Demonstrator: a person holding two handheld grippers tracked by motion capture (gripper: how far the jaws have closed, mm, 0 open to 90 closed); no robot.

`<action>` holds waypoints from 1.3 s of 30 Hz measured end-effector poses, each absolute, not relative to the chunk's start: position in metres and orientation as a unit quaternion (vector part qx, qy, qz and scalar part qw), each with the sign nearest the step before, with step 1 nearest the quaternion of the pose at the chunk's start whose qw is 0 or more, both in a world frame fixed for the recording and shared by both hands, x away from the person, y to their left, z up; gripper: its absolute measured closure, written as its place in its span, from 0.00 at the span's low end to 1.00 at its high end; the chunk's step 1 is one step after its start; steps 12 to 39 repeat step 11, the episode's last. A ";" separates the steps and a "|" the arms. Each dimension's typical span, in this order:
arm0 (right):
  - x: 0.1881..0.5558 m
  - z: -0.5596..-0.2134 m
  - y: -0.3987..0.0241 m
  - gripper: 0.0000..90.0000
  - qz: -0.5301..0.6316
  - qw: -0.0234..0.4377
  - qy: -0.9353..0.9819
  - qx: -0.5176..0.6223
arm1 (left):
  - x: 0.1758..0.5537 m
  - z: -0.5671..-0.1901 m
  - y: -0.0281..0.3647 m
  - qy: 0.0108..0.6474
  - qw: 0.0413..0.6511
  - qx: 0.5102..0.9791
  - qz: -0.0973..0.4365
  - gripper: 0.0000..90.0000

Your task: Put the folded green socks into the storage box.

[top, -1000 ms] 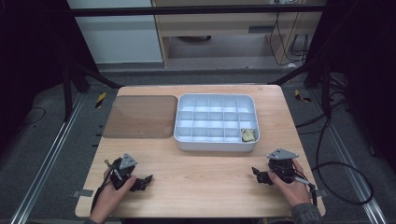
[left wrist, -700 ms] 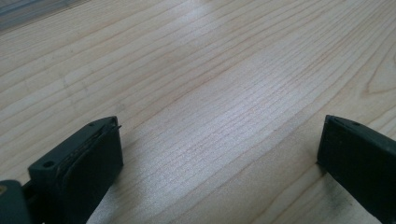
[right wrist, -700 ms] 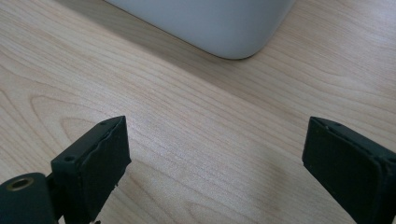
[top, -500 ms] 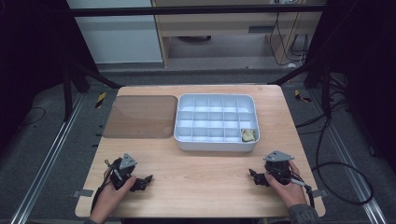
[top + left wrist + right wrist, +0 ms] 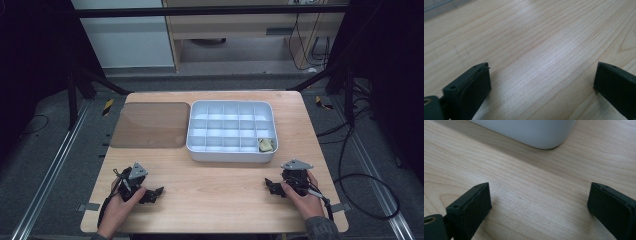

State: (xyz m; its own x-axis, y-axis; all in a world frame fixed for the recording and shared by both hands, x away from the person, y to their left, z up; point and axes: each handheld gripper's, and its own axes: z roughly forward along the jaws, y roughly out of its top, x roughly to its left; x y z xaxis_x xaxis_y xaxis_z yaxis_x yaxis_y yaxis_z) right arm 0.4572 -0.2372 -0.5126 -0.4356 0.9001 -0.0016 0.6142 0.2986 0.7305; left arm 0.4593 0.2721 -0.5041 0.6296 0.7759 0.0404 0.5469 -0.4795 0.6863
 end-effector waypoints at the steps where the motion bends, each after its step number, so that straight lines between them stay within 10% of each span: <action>1: 0.458 -0.513 -0.237 0.03 0.334 0.213 0.779 0.486 | 0.461 -0.504 0.271 0.393 0.325 0.841 0.181 0.03; 39: 0.461 -0.513 -0.227 0.00 0.325 0.220 0.760 0.519 | 0.479 -0.506 0.278 0.434 0.328 0.817 0.190 0.03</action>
